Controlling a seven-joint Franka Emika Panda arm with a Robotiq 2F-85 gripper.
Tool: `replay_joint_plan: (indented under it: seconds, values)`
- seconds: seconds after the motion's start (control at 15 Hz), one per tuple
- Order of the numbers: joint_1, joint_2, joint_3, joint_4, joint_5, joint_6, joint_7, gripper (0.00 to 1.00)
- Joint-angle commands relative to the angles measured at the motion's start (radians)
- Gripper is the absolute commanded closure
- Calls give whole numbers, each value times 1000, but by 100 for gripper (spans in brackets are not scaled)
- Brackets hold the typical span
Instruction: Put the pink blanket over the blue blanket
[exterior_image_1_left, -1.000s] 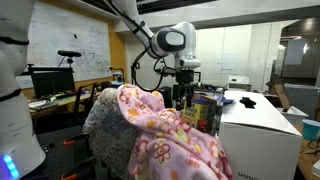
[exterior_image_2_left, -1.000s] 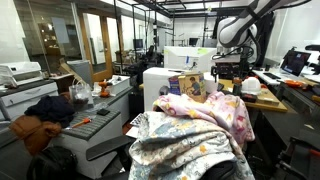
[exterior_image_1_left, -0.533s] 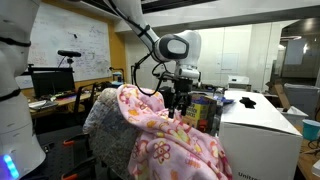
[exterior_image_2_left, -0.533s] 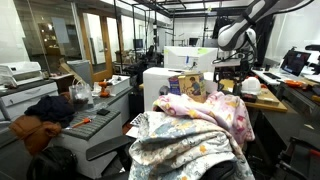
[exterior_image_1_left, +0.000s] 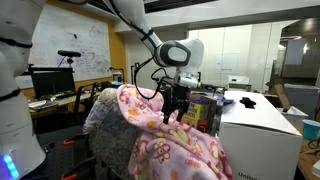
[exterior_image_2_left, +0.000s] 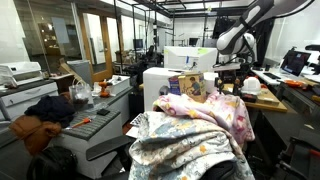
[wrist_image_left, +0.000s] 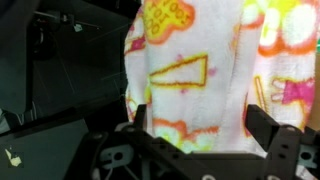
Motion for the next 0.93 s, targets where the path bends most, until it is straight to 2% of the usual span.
replay_joint_plan:
  seconds: [0.0,0.6,0.87]
  values:
    - [-32,36,10,23,41,-9,-74,0]
    - [-82,67,19,7,151,5,-305,0]
    - [-82,90,4,6,151,41,-360,0]
